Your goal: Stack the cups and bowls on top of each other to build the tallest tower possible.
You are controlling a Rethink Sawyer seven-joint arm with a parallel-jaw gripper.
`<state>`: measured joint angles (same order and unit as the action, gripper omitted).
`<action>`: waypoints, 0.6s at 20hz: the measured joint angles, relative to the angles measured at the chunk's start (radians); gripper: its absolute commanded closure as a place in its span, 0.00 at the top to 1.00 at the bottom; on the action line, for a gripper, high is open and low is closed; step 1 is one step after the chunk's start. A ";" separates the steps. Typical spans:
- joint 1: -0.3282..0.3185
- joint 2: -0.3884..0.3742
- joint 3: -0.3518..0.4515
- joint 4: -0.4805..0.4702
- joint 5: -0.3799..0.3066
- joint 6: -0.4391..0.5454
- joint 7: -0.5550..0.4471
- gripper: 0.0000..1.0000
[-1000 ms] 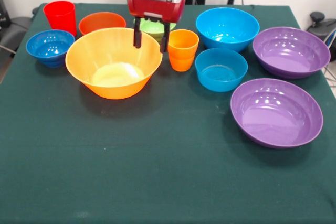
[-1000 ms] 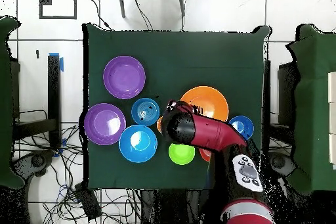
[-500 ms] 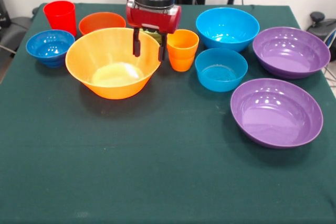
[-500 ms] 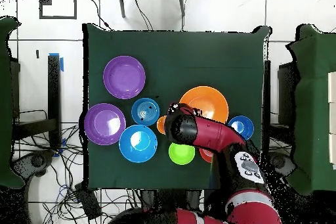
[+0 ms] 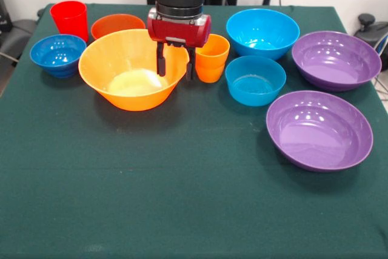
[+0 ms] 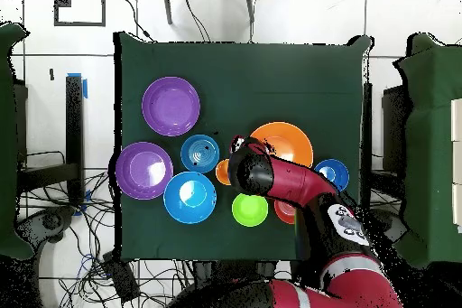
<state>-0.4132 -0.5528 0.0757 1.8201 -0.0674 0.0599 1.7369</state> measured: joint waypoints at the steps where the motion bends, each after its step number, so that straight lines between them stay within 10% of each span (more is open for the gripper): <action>1: -0.007 0.000 0.008 0.001 0.000 -0.004 0.000 1.00; 12: -0.088 0.001 0.082 0.016 0.000 -0.018 0.000 1.00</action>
<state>-0.5013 -0.5521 0.1579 1.8360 -0.0672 0.0418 1.7369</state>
